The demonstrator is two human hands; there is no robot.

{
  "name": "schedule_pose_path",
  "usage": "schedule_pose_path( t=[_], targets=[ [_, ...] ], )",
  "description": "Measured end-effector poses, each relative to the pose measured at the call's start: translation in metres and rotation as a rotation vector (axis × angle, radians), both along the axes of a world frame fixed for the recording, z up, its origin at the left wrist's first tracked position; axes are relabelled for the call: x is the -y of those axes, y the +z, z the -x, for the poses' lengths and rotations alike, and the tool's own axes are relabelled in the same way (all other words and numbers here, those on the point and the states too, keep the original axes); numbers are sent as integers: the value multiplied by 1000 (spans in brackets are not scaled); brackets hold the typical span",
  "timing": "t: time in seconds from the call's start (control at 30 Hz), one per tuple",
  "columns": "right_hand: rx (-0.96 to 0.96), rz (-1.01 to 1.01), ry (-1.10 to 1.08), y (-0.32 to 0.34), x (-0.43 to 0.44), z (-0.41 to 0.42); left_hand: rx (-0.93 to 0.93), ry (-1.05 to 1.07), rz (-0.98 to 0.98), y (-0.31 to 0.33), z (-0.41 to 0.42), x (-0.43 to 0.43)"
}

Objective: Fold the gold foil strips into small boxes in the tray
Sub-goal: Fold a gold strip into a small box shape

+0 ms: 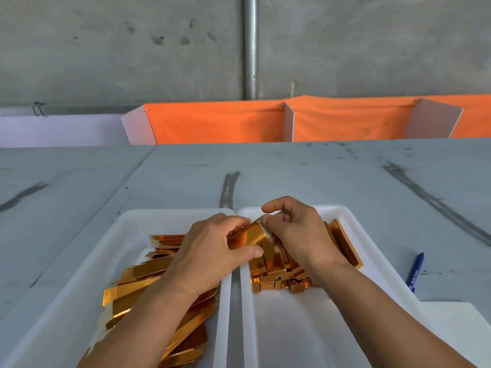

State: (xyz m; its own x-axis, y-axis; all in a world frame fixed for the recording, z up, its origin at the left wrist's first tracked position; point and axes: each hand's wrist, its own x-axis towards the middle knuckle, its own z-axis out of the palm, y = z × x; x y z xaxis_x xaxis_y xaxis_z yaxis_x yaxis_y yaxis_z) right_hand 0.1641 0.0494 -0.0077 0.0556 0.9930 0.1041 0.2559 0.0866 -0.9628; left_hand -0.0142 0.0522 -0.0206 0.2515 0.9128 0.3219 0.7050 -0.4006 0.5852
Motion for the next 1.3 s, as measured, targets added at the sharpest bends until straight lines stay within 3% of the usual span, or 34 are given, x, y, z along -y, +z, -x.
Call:
schedule_pose_path(
  t=[0.3,0.57,1.07,1.3],
  targets=[
    [-5,-29,-4,-2,0,-1,-35,4,-39,2,-2,2],
    [121,-99,16,2,6,3,-107,19,-116,5,-6,2],
    [115,-80,-11,2,3,3,-80,10,-140,7,-6,2],
    [309,-147,-74,1,4,1,-110,33,-171,9,-8,5]
  ],
)
